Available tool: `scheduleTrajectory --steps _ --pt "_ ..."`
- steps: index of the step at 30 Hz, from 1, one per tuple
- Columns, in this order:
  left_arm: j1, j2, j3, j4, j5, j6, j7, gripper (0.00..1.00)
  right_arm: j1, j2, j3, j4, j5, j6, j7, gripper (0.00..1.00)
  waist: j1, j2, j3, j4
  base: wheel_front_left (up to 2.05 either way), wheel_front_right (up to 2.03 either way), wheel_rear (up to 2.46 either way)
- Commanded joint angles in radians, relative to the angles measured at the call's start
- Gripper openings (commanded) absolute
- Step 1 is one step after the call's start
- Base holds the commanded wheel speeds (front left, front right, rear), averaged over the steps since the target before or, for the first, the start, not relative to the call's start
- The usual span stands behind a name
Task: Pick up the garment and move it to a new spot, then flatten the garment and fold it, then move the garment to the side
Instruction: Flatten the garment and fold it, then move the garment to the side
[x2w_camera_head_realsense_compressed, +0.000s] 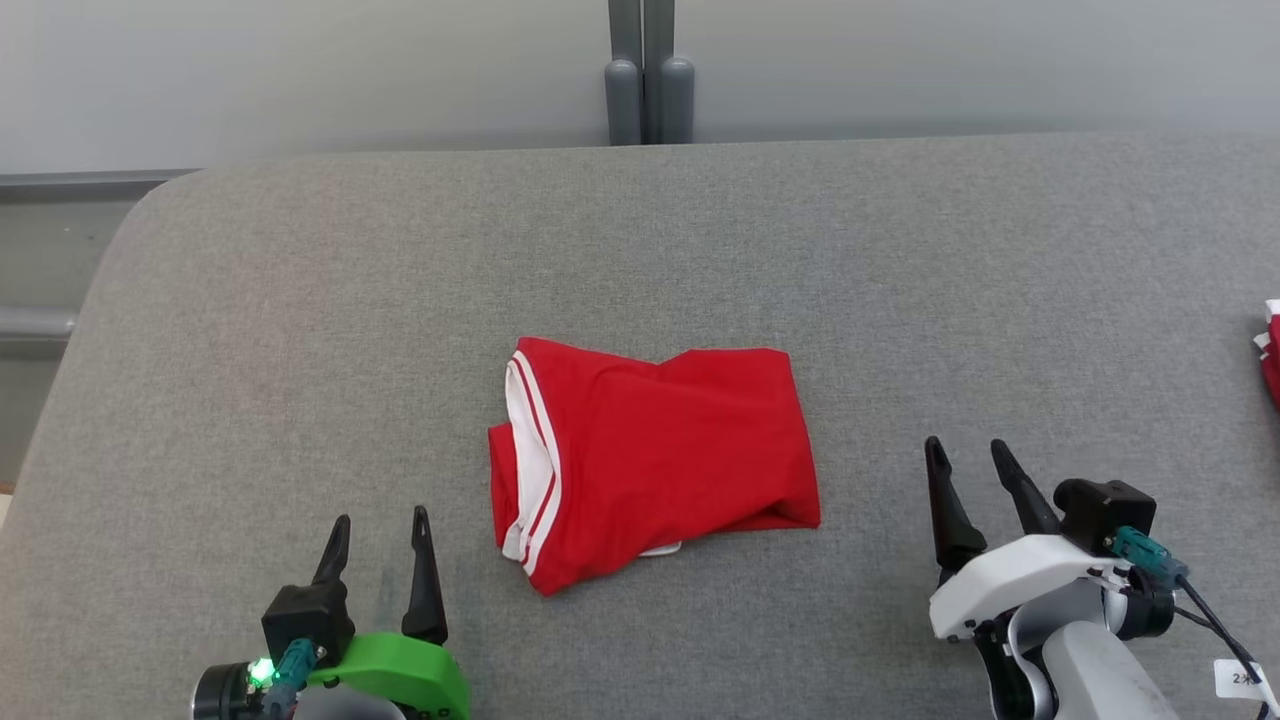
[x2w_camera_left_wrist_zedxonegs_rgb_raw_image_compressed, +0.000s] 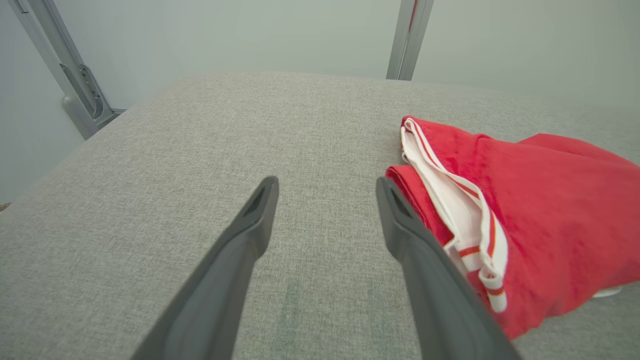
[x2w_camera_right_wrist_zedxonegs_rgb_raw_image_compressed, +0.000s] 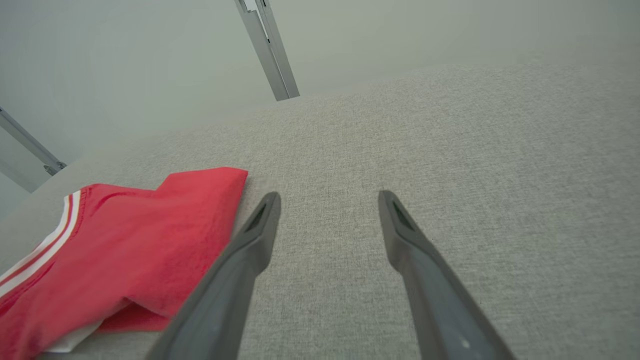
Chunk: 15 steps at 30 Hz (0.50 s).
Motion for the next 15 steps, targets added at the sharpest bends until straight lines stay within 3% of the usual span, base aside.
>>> scheduleTrajectory --steps 1,8,15 --pt "0.004 0.005 0.000 -0.004 -0.009 0.003 0.000 1.00 -0.006 -0.001 0.010 0.001 0.024 0.000 -0.003 1.00 0.0000 0.0000 0.013 0.008 0.00 0.00 0.00" --pt "-0.013 0.005 -0.042 -0.012 -0.033 0.011 0.000 1.00 -0.100 -0.001 0.117 0.055 0.084 0.000 -0.003 1.00 0.0000 0.0000 0.049 0.054 0.00 0.00 0.00" --pt "-0.033 0.005 -0.048 -0.010 -0.042 0.016 0.000 1.00 -0.213 -0.002 0.178 0.234 0.067 0.000 -0.003 1.00 0.0000 0.0000 0.077 0.130 0.00 0.00 0.00"
